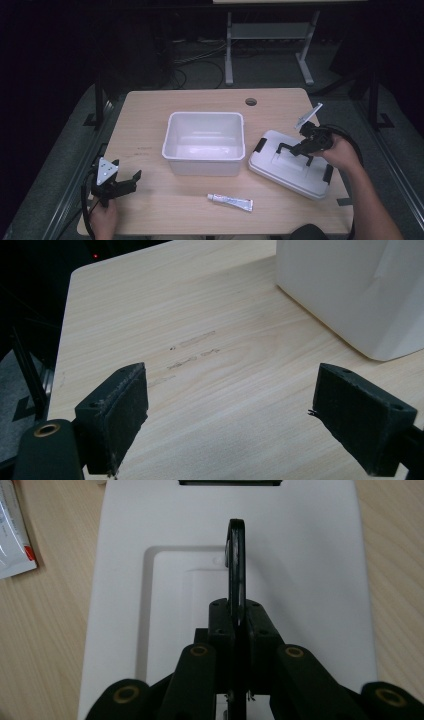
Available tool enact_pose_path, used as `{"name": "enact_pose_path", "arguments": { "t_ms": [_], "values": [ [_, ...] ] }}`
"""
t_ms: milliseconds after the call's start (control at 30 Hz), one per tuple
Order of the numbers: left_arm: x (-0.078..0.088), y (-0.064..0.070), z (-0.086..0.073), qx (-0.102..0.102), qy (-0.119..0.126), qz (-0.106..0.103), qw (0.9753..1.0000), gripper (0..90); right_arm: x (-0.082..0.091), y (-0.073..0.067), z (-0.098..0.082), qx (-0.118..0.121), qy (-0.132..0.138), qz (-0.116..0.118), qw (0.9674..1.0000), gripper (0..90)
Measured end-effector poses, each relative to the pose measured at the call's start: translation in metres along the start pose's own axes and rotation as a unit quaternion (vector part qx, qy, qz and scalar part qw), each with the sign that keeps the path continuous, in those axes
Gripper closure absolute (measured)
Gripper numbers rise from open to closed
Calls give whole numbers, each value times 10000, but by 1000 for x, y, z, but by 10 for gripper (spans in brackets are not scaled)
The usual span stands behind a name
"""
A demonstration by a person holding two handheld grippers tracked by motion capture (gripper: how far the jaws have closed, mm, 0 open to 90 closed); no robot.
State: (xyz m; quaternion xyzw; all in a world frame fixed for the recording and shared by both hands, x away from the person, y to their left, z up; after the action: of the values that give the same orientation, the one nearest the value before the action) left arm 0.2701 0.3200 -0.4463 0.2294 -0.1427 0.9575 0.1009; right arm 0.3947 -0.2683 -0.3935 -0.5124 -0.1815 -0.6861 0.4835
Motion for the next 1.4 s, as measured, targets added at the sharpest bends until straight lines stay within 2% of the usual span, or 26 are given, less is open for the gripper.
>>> {"name": "enact_pose_path", "arguments": {
  "t_ms": [467,567,667,733,767,867,900,1000,1033,1233,1267,1367,1400],
  "values": [
    [0,-1,0,-10,-4,2,10000,137,-15,6,-3,-121,-3,63,9999,834],
    [0,0,0,3,4,-2,10000,137,-17,8,-8,-215,128,102,9996,832],
    [0,0,0,4,2,-6,10000,137,-16,8,-9,-229,138,111,9996,822],
    [-1,0,0,-5,-8,-5,10000,137,-15,8,-10,-245,175,102,9995,796],
    [-1,0,0,-26,-24,-14,10000,137,-14,7,-11,-295,181,65,9994,737],
    [-1,0,0,-35,-20,-11,10000,137,-12,7,-11,-301,207,41,9993,696],
    [-1,0,0,-32,-32,-20,10000,137,-9,7,-12,-384,269,-68,9989,600],
    [-1,0,0,-23,-26,-11,10000,137,-4,5,-14,-429,352,-131,9984,564],
    [0,0,0,-13,-16,-3,10000,137,3,3,-15,-448,391,-245,9979,527],
    [-1,-1,0,-8,-12,0,10000,137,23,-16,-17,-266,509,-428,9974,482],
    [-1,-1,0,-11,-20,1,10000,137,23,-16,-17,-266,509,-428,9974,482],
    [-1,0,0,3,-7,3,10000,137,29,-35,-17,-37,527,-443,9976,454],
    [-1,0,0,3,-7,3,10000,137,29,-35,-17,-37,527,-443,9976,454]
  ]
}}
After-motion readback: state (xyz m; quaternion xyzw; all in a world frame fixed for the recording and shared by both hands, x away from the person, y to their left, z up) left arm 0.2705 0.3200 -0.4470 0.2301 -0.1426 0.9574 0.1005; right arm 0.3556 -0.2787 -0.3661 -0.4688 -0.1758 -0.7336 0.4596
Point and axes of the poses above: each handheld gripper's, and its own axes: x roughly backward along the jaws, z roughly out of its top, y roughly to its right, the point moved 1 cm from there along -x, roughly forward along the jaws, and after that the axes turned 9 degrees about z, right-handed, at the moved point
